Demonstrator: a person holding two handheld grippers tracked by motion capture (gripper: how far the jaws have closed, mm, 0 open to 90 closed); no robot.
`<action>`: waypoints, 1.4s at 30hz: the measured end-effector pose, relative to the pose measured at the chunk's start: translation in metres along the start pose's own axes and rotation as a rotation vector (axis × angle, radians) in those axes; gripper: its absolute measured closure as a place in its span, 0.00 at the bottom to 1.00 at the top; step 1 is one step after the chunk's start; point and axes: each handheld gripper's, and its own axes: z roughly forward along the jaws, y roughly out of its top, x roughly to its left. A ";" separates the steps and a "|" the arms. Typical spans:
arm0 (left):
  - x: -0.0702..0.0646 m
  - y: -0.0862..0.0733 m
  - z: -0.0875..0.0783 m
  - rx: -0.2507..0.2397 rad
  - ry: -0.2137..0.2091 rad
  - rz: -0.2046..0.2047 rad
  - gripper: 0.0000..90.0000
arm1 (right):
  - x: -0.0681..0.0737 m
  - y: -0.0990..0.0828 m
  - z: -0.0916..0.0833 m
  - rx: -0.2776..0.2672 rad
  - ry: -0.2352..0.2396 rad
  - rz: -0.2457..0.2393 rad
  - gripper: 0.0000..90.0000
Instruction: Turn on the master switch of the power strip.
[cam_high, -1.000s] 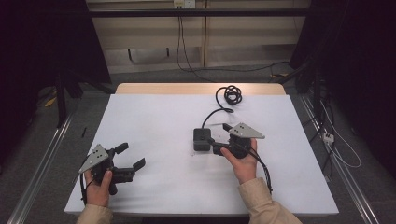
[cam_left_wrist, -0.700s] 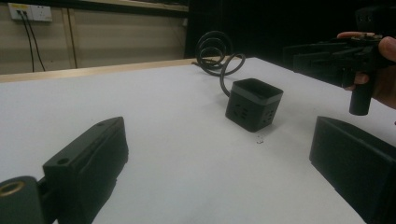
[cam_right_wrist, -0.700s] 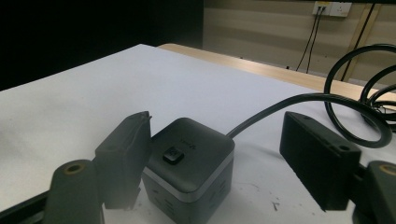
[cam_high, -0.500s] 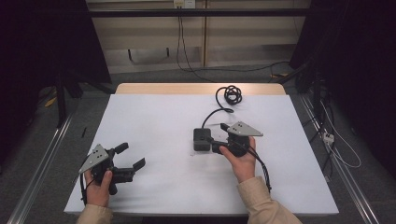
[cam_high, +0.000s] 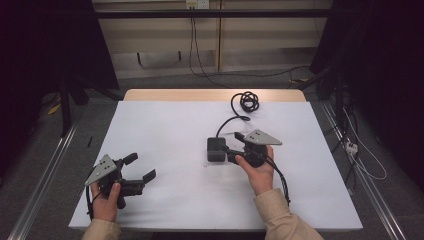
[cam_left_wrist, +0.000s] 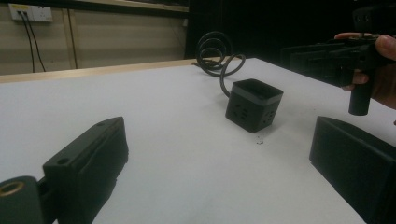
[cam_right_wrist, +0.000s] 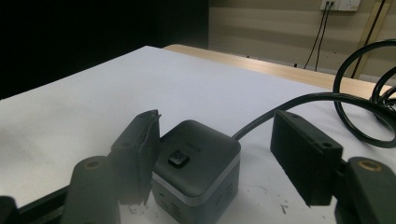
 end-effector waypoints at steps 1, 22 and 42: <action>0.000 0.000 0.000 -0.003 0.001 -0.003 0.05 | 0.000 0.000 0.000 0.001 0.000 0.000 0.39; 0.000 0.000 0.000 -0.006 0.002 -0.008 0.05 | 0.001 0.004 0.005 0.007 0.012 -0.003 0.48; 0.000 -0.001 0.000 -0.008 0.003 -0.008 0.05 | 0.001 0.005 0.007 0.021 0.043 -0.003 0.64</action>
